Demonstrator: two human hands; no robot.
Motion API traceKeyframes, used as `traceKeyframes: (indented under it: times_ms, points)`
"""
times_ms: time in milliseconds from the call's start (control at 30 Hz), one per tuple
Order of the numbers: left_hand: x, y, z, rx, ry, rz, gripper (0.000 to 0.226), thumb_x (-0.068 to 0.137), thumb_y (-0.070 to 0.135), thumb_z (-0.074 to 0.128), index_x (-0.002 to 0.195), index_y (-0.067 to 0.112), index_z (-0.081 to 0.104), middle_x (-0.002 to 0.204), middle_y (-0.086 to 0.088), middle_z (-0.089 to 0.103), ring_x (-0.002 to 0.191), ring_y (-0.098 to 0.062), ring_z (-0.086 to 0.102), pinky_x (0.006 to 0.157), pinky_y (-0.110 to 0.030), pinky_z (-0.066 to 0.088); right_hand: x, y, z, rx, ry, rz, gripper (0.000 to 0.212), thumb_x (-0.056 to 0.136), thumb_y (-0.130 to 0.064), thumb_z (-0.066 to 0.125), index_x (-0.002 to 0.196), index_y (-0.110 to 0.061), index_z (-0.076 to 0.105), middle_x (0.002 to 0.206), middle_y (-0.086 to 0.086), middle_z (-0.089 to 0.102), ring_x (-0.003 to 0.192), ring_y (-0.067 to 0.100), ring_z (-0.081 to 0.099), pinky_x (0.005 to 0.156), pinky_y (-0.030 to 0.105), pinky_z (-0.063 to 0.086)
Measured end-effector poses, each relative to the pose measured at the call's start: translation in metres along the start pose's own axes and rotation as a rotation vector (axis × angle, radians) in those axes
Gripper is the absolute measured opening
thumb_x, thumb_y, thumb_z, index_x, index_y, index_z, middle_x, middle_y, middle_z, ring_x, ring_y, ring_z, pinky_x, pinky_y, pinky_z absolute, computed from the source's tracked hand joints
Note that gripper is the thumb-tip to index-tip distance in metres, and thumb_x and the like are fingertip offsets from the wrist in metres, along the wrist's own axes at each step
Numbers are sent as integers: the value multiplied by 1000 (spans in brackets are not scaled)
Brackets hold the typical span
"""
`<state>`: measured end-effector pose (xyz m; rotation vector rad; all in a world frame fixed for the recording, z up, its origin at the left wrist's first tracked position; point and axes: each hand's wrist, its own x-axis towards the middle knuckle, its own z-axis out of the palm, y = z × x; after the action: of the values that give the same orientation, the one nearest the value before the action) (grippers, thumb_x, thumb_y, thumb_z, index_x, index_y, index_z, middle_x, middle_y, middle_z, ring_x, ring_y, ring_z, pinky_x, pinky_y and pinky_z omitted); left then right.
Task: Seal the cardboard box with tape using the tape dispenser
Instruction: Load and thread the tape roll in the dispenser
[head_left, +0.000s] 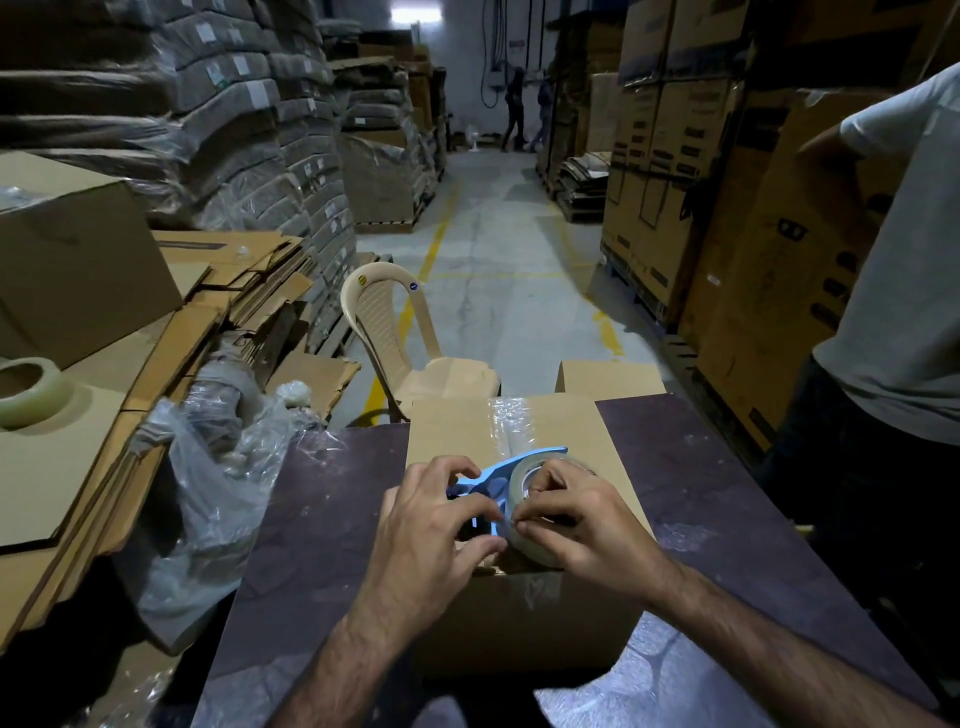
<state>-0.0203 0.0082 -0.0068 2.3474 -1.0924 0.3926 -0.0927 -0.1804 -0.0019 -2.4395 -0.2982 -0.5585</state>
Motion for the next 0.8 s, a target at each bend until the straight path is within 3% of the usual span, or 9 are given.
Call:
traceKeyframes:
  times_ms: [167, 300, 367, 567, 633, 733, 800]
  points:
    - [1, -2, 6, -32, 11, -12, 13, 76, 39, 73, 77, 29, 66, 108, 11, 52, 101, -8, 45, 78, -34, 49, 0, 0, 1, -45, -11, -11, 9, 83, -32, 63, 87, -28, 70, 82, -9, 49, 81, 8, 48, 69, 30, 44]
    - [1, -2, 7, -36, 36, -18, 12, 76, 27, 76, 75, 20, 67, 106, 8, 53, 99, -4, 42, 79, -10, 37, 3, 0, 0, -200, -96, -46, 20, 80, -42, 68, 95, -28, 70, 87, -8, 49, 82, 11, 48, 67, 28, 48]
    - [1, -2, 7, -46, 38, -44, 12, 76, 24, 77, 75, 18, 67, 105, 9, 52, 97, -2, 40, 76, -5, 32, 4, 1, 1, -272, -129, -60, 27, 76, -45, 72, 97, -27, 70, 90, -5, 52, 82, 10, 48, 66, 24, 45]
    - [-2, -8, 2, -140, -36, -67, 22, 71, 31, 82, 80, 14, 71, 112, 12, 49, 105, 0, 43, 80, 1, 33, 8, -7, 9, -329, -33, -100, 8, 82, -32, 67, 81, -25, 69, 86, -3, 52, 75, 14, 49, 58, 30, 46]
    - [-5, -6, 3, -146, -27, -87, 24, 69, 27, 84, 83, 12, 72, 114, 6, 53, 105, -5, 50, 85, -4, 36, 6, -8, 15, -314, 7, -77, 12, 85, -30, 62, 79, -21, 68, 86, -3, 51, 75, 13, 48, 58, 31, 46]
    - [-9, 0, 8, -131, 15, -99, 29, 66, 21, 85, 89, 8, 73, 118, 2, 58, 106, -10, 57, 90, -22, 50, 2, -10, 20, -269, 105, -33, 14, 85, -27, 62, 79, -16, 66, 87, -2, 53, 78, 10, 46, 63, 25, 46]
    - [-13, 2, 9, -137, -16, -96, 38, 67, 23, 85, 100, 9, 73, 126, 4, 55, 113, -6, 50, 98, -21, 44, 2, -9, 21, -232, 160, -24, 10, 83, -23, 67, 79, -14, 66, 86, -3, 53, 79, 7, 43, 67, 20, 41]
